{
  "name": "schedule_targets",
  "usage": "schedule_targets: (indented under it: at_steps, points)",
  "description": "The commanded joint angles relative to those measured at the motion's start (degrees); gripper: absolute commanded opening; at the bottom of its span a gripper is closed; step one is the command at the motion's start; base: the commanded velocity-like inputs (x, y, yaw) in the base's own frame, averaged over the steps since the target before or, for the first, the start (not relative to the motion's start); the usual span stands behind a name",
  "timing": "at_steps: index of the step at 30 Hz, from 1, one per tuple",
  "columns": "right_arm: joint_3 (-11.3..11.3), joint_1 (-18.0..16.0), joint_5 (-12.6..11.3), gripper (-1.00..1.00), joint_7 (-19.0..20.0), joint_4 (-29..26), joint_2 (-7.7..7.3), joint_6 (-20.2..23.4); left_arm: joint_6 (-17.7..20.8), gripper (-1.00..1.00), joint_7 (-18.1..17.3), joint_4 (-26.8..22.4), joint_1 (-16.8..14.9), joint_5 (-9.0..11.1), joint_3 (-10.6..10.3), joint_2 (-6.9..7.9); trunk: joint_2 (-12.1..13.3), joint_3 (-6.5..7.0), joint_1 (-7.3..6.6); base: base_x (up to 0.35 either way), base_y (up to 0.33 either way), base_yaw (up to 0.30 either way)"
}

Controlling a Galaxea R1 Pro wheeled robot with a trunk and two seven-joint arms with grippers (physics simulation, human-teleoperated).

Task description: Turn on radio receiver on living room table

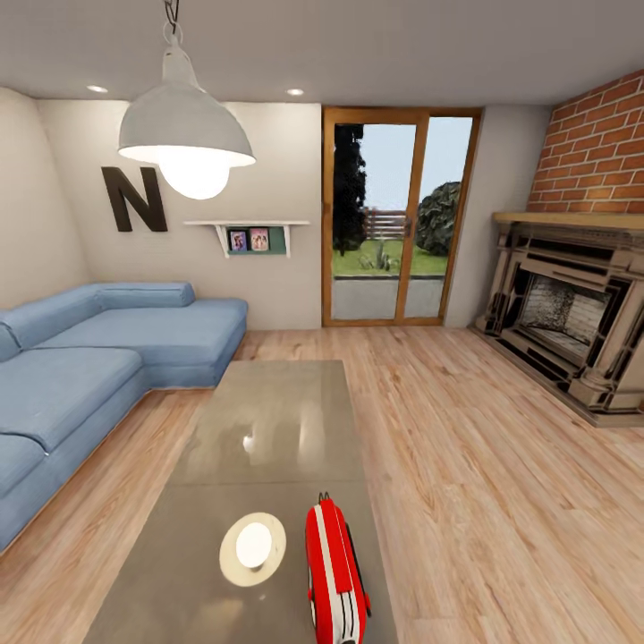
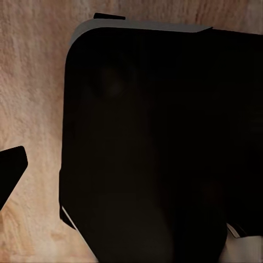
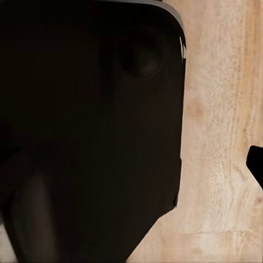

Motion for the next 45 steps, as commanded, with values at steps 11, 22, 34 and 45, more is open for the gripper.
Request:
schedule_targets:
  at_steps: [11,22,34,45]
  points:
    - [0.0,0.0,0.0,1.00,0.0,0.0,0.00,0.0,0.0,1.00,0.0,0.0,0.0,0.0,0.0,0.00,4.4,1.98,-2.42,0.000,0.000,0.000]
    - [0.6,0.0,0.6,1.00,0.0,0.0,-0.01,-0.1,0.1,1.00,0.0,0.0,0.0,0.0,0.0,0.00,8.0,2.85,-4.40,0.000,0.000,0.000]
    - [0.6,0.0,0.6,1.00,0.0,0.0,0.00,-0.1,0.1,1.00,0.0,0.0,0.0,0.1,-0.1,0.18,8.0,1.74,-4.40,0.000,0.000,0.000]
    - [0.6,0.0,0.7,1.00,0.0,0.0,0.00,-0.1,0.1,1.00,0.0,0.0,0.0,0.1,-0.1,0.18,8.0,0.72,-4.40,0.000,0.000,0.000]
